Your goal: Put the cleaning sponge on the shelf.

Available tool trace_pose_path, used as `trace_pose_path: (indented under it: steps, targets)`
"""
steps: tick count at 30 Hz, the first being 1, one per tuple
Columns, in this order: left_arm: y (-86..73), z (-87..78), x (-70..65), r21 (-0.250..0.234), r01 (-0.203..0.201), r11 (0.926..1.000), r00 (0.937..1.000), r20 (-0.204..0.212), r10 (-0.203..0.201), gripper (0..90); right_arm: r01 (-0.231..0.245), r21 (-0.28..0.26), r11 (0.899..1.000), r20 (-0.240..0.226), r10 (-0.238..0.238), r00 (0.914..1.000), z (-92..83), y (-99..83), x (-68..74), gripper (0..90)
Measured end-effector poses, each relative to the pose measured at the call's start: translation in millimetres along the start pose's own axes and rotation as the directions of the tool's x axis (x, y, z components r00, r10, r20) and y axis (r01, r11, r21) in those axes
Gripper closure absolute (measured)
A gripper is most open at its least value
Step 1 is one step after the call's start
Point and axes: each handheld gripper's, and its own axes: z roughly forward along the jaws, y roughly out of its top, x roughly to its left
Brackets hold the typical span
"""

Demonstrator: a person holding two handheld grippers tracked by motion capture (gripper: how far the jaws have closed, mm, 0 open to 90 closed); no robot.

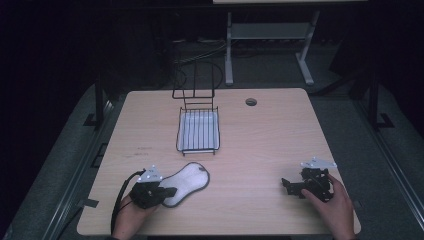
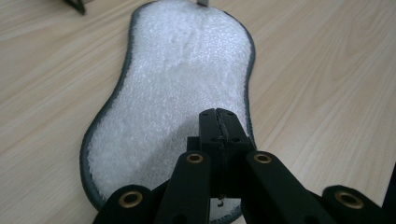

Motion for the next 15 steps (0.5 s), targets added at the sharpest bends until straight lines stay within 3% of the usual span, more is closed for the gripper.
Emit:
trace_pose_path:
  steps: [2,9,15]
  targets:
    - [-2.7,-2.6,2.3,-0.006,0.014,0.9999,0.9999,-0.006,-0.014,89.8,0.000,0.000,1.000,0.000,0.000,1.0000,0.0,0.0,0.0,0.2]
    - [-2.4,-4.9,3.5,0.000,0.006,1.0000,1.0000,0.000,-0.006,89.5,0.000,0.000,1.000,0.000,0.000,1.0000,0.0,0.0,0.0,0.2]
    - [3.2,-9.3,4.0,-0.037,0.008,0.9993,0.9999,0.013,-0.008,79.8,0.000,0.000,1.000,0.000,0.000,1.0000,0.0,0.0,0.0,0.2]
